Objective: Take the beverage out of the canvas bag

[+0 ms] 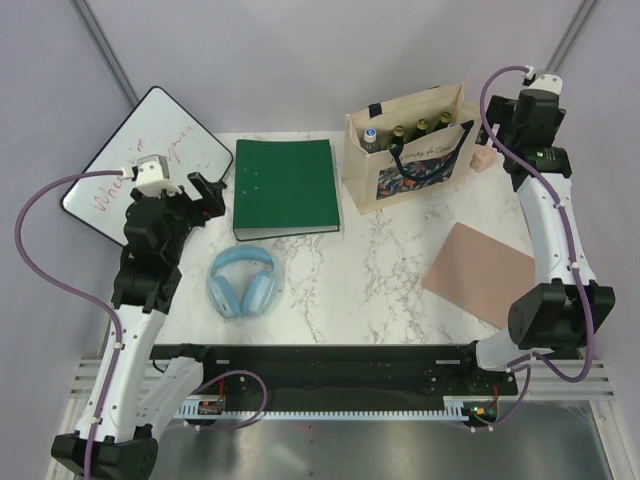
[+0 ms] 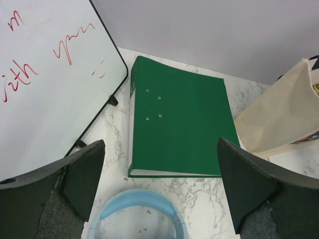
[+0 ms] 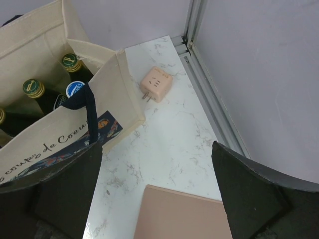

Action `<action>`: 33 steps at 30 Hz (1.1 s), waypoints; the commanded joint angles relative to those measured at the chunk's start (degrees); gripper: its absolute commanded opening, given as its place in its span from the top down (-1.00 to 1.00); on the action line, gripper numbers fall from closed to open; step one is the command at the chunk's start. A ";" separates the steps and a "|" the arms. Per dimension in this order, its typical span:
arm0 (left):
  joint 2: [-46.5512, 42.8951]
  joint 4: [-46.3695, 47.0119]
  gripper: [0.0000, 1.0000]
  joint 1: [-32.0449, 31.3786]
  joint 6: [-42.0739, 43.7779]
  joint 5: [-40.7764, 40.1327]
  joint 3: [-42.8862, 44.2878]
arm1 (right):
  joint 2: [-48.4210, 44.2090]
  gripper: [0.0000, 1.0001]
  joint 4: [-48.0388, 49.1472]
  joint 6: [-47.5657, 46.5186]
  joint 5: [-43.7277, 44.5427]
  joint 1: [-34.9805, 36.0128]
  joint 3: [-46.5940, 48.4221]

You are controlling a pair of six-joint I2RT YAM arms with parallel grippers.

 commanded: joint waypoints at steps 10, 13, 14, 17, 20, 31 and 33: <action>3.80 0.98 -1.00 0.04 -3.22 10.23 6.18 | -9.76 -0.96 7.03 -30.17 -36.94 4.36 -5.11; 4.07 0.89 -1.00 0.04 -3.48 11.21 6.10 | -10.73 -0.96 4.31 -33.99 -42.51 7.61 -4.69; 4.16 0.98 -1.00 0.04 -3.48 11.39 6.10 | -9.69 -0.96 1.78 -33.99 -44.86 7.70 -3.64; 4.16 0.81 -1.00 0.04 -3.13 11.83 6.27 | -5.57 -0.96 -4.55 -37.66 -49.87 7.79 2.68; 3.98 0.72 -1.00 0.04 -2.61 12.26 6.10 | -2.66 -0.96 -8.79 -39.17 -53.57 7.79 6.82; 6.00 0.45 -1.00 0.04 -1.10 17.80 5.31 | 8.67 -0.96 -27.40 -59.46 -57.12 12.95 21.22; 5.65 0.54 -1.00 0.04 -2.16 18.59 4.35 | 10.09 -0.96 -31.38 -63.76 -55.09 14.55 22.56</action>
